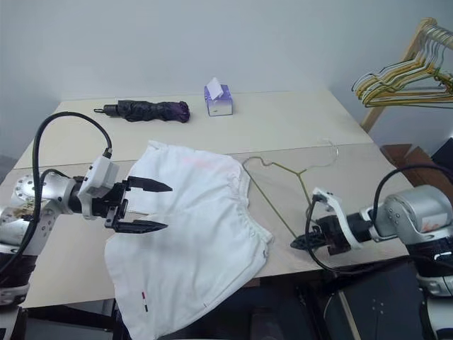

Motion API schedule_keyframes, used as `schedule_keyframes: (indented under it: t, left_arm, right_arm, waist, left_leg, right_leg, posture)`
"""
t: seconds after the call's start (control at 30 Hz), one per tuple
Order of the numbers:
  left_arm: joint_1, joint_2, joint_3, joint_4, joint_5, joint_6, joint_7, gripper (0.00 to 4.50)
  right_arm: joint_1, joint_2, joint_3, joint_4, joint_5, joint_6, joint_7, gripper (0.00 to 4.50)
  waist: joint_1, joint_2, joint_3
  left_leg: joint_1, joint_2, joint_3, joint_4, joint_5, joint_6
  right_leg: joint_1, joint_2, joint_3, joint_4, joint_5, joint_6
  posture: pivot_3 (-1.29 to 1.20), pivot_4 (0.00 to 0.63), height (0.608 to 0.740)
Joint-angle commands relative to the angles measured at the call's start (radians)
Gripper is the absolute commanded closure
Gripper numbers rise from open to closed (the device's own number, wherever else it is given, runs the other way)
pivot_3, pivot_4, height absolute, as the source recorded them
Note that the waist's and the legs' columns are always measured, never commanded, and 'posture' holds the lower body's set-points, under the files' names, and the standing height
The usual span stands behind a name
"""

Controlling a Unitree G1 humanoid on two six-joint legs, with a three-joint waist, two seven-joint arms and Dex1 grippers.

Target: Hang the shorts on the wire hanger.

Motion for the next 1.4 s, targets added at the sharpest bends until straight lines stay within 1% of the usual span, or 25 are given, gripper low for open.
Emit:
schedule_keyframes:
  t: [0.03,0.1,0.2,0.33,0.57,0.8,1.0,1.13,1.4]
  left_arm:
    - [-0.028,0.018,0.016,-0.001,-0.006,-0.009,-0.014,0.02]
    - [-0.038,0.021,0.015,0.003,-0.006,-0.004,-0.018,0.02]
    - [-0.042,0.025,0.016,0.005,-0.007,-0.002,-0.024,0.02]
    - [-0.043,0.031,0.018,0.0,-0.011,0.006,-0.026,0.02]
    - [-0.033,0.036,0.021,-0.014,-0.015,0.017,-0.026,0.02]
    - [-0.025,0.054,0.03,-0.019,-0.02,0.025,-0.03,0.02]
    - [-0.025,0.059,0.03,-0.022,-0.022,0.029,-0.029,0.02]
    - [-0.027,0.06,0.028,-0.021,-0.019,0.028,-0.031,0.02]
    - [-0.032,0.058,0.026,-0.016,-0.017,0.027,-0.03,0.02]
  right_arm:
    - [0.053,-0.027,-0.039,-0.003,0.009,-0.028,0.011,4.5]
    - [0.092,-0.034,-0.041,0.001,0.009,-0.043,0.019,4.5]
    - [0.112,-0.038,-0.036,-0.005,0.015,-0.056,0.03,4.5]
    - [0.133,-0.048,0.005,-0.002,0.02,-0.093,0.086,4.5]
    - [0.091,-0.024,0.082,0.081,-0.004,-0.168,0.189,4.5]
    - [0.053,-0.001,0.114,0.169,-0.028,-0.217,0.252,4.5]
    - [0.034,0.024,0.153,0.237,-0.085,-0.236,0.247,4.5]
    - [0.036,0.016,0.175,0.231,-0.094,-0.265,0.3,4.5]
    - [0.011,0.038,0.22,0.27,-0.141,-0.322,0.362,4.5]
  waist:
    - [0.0,0.0,0.0]
    - [0.002,0.0,0.0]
    - [0.001,0.0,0.0]
    - [0.001,0.0,0.0]
    - [0.003,0.0,0.0]
    - [0.006,0.0,0.0]
    - [0.007,0.0,0.0]
    - [0.008,0.001,0.001]
    - [0.007,0.001,0.001]
  left_leg:
    - [0.0,0.0,0.0,0.0,0.0,0.0]
    - [0.0,0.0,0.0,0.0,0.0,0.0]
    - [0.0,0.0,0.0,0.0,0.0,0.0]
    - [0.001,0.0,0.0,0.0,0.0,0.0]
    - [0.001,0.0,0.0,0.0,0.0,0.0]
    - [0.001,0.0,0.0,0.0,0.0,0.0]
    - [0.002,0.0,0.0,0.0,0.0,0.0]
    - [0.001,0.0,0.0,0.0,0.0,0.0]
    - [0.002,0.0,0.0,0.0,0.0,0.0]
  right_leg:
    - [0.0,0.0,0.0,0.0,0.0,0.0]
    - [0.0,0.0,0.0,0.0,0.0,0.0]
    - [0.0,0.0,0.001,0.0,0.0,0.0]
    - [0.0,0.001,0.001,0.0,0.0,0.0]
    - [0.001,0.001,0.001,0.0,0.0,0.0]
    - [0.001,0.0,0.001,-0.001,0.0,0.0]
    - [0.001,0.0,0.001,0.0,0.0,0.0]
    - [0.001,0.001,0.001,-0.001,0.0,0.0]
    - [0.001,0.001,0.001,0.0,0.0,0.0]
  posture:
    - [-0.16,0.063,0.74]
    - [-0.16,0.065,0.74]
    - [-0.15,0.068,0.74]
    - [-0.14,0.075,0.74]
    - [-0.12,0.079,0.74]
    - [-0.11,0.079,0.74]
    - [-0.1,0.08,0.74]
    - [-0.1,0.078,0.74]
    - [-0.1,0.072,0.74]
